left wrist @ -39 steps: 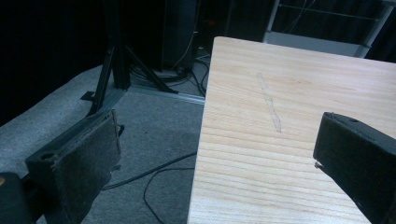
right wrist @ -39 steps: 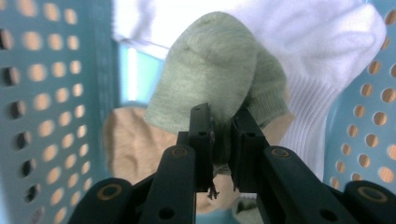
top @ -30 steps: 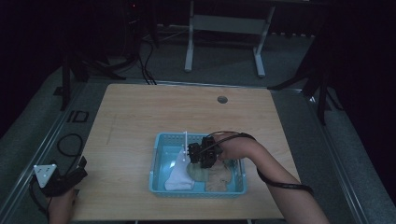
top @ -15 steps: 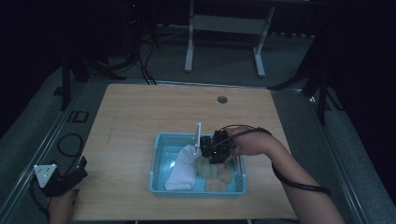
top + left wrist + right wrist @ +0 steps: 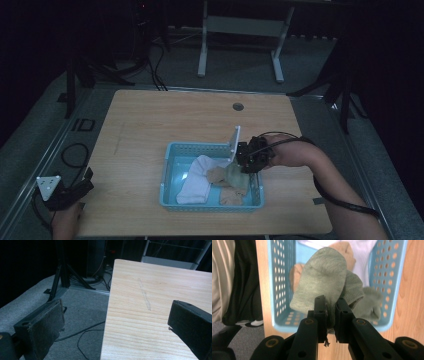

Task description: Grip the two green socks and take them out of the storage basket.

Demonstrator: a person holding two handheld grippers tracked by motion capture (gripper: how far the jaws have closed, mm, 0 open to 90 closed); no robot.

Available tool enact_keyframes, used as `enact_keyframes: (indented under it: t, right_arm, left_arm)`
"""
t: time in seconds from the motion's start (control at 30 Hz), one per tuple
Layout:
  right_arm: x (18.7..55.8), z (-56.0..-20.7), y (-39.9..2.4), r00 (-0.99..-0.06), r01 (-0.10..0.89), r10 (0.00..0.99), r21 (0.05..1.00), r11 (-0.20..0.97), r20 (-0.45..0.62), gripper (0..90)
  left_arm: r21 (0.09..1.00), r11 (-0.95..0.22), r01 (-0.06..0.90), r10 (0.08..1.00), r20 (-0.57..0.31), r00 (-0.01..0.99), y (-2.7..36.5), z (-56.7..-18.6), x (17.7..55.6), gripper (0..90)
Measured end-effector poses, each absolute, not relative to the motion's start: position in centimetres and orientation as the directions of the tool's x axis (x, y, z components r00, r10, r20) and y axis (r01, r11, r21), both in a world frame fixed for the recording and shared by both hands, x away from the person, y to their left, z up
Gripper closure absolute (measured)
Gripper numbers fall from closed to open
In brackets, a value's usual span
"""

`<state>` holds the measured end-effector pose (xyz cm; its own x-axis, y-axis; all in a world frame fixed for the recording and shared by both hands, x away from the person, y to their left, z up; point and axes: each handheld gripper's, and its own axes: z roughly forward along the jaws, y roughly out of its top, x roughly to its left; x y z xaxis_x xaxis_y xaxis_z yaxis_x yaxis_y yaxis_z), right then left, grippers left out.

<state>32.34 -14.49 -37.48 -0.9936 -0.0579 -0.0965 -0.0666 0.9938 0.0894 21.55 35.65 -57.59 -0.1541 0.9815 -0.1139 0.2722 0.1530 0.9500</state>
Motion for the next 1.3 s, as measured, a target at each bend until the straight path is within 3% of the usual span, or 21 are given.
enact_keyframes:
  t: [0.87, 1.3]
  right_arm:
    - [31.0, -36.4, -25.8, -0.987, 0.116, 0.128, 0.124, 0.985, -0.095, 81.9]
    - [31.6, -42.7, -27.7, -0.987, 0.162, 0.162, 0.122, 0.979, 0.009, 81.8]
  left_arm:
    - [0.95, 0.15, 0.274, 0.981, -0.109, -0.159, 35.6, -57.6, 21.5, 0.7]
    - [0.949, 0.15, 0.278, 0.981, -0.108, -0.161, 35.6, -57.6, 21.6, 0.7]
